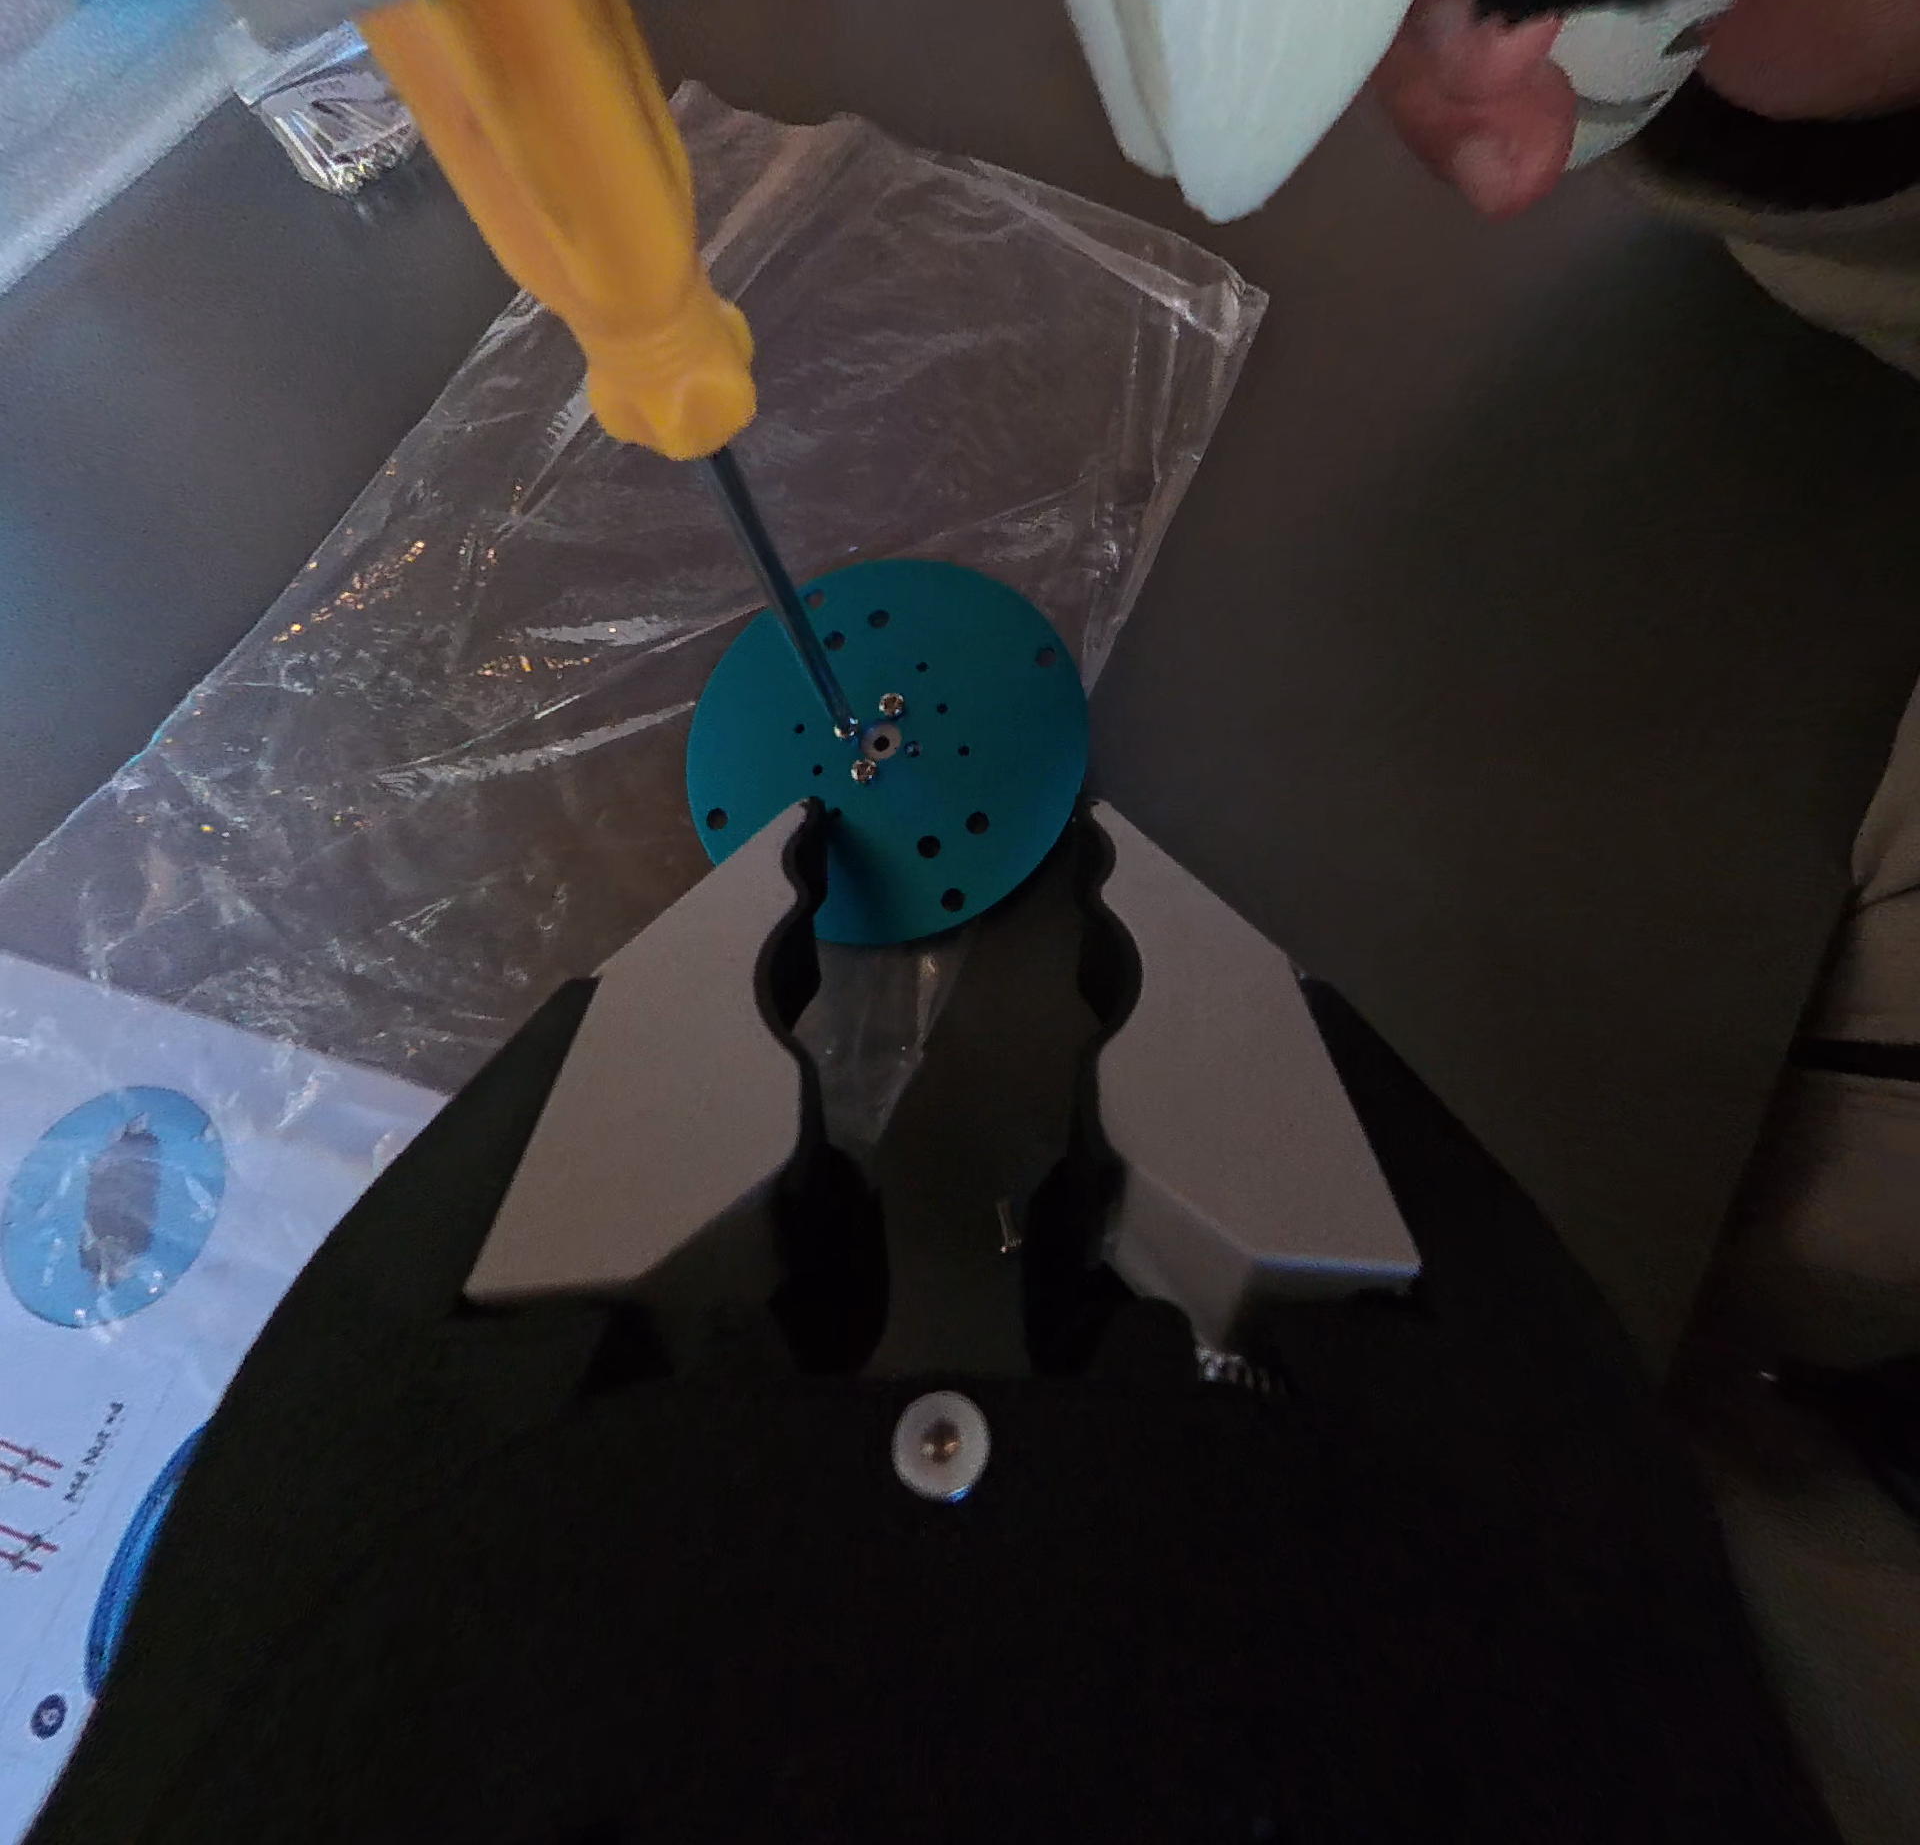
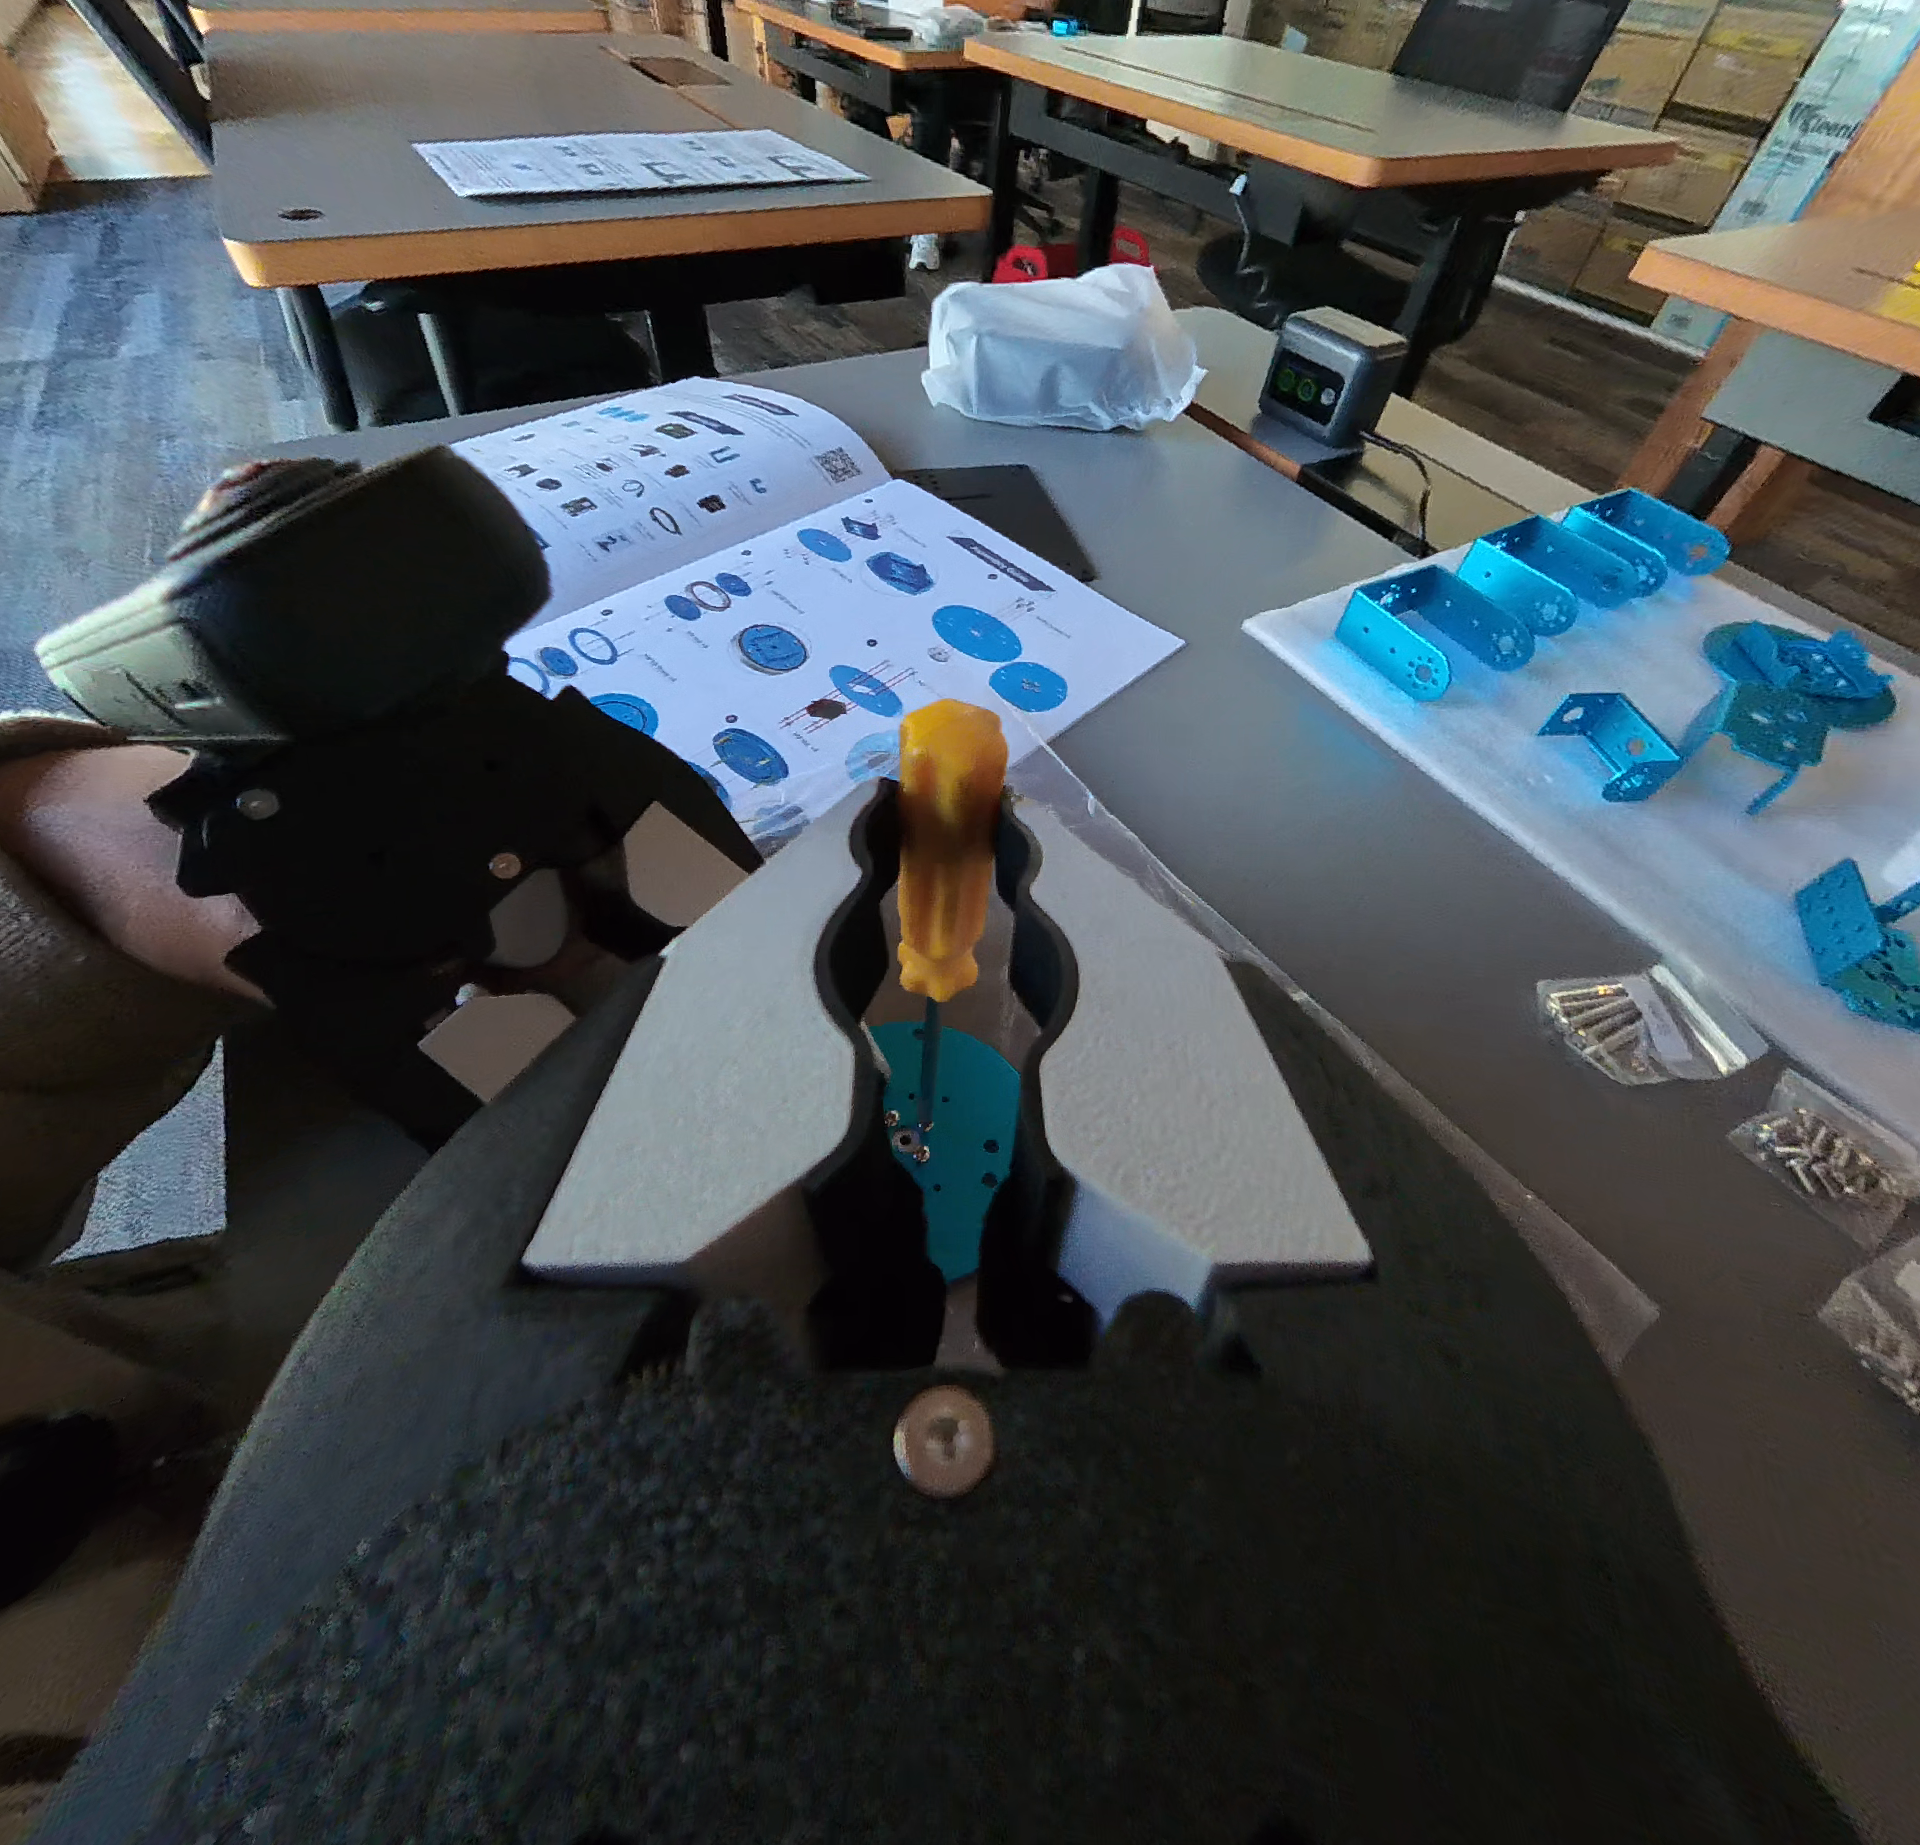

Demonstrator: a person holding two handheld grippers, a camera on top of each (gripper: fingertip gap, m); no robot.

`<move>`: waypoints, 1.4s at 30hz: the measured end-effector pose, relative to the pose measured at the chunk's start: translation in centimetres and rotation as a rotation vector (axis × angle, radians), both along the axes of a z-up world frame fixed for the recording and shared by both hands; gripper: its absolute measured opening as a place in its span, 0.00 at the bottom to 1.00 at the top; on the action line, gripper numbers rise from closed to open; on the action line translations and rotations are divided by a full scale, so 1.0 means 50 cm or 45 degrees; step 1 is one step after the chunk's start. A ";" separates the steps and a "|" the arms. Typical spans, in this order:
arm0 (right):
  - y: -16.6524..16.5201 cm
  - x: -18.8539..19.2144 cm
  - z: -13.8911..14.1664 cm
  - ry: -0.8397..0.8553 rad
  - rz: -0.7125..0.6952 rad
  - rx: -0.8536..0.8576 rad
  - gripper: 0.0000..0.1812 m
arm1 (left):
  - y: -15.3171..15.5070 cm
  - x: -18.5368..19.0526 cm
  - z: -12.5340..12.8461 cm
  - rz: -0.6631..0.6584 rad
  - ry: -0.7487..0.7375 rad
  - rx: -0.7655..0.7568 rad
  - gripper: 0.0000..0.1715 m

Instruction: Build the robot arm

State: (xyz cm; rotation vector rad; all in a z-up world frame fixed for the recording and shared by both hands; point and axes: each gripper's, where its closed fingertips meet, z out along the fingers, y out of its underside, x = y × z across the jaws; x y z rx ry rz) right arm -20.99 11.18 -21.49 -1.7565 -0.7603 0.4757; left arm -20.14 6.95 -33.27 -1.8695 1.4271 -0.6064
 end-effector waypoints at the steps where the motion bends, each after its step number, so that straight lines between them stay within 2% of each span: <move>1: -0.002 -0.003 0.001 -0.011 0.008 0.023 0.09 | 0.000 0.001 0.000 0.001 0.001 0.001 0.28; 8: 0.000 -0.004 0.002 0.048 0.038 -0.010 0.09 | 0.001 0.003 0.000 0.001 0.005 0.007 0.28; 13: -0.001 -0.004 0.013 0.097 0.082 0.045 0.09 | 0.000 0.003 0.000 0.007 0.003 0.006 0.28; 18: 0.002 0.015 0.050 0.113 0.083 0.161 0.09 | -0.001 0.002 0.000 0.008 0.004 0.012 0.28; 24: 0.006 0.078 0.080 0.278 0.139 0.109 0.09 | -0.006 0.000 0.017 -0.005 -0.094 -0.085 0.28; 26: 0.022 0.122 0.076 0.307 0.092 0.052 0.09 | 0.001 -0.007 0.032 0.030 -0.149 -0.089 0.28; 30: 0.045 0.192 0.069 0.399 0.097 -0.255 0.09 | 0.012 -0.015 0.042 0.077 -0.145 -0.045 0.39; 32: 0.056 0.207 0.070 0.365 0.107 -0.297 0.09 | 0.015 -0.009 0.035 0.073 -0.119 -0.050 0.44; 35: 0.061 0.200 0.077 0.382 0.163 -0.276 0.09 | 0.024 0.003 0.024 0.076 -0.111 -0.101 0.46; 40: 0.045 0.173 0.054 0.554 0.274 -0.396 0.09 | 0.036 0.001 0.001 0.120 -0.020 -0.103 0.45; 42: 0.039 0.166 0.058 0.640 0.300 -0.401 0.09 | 0.032 0.001 -0.002 0.112 -0.007 -0.112 0.41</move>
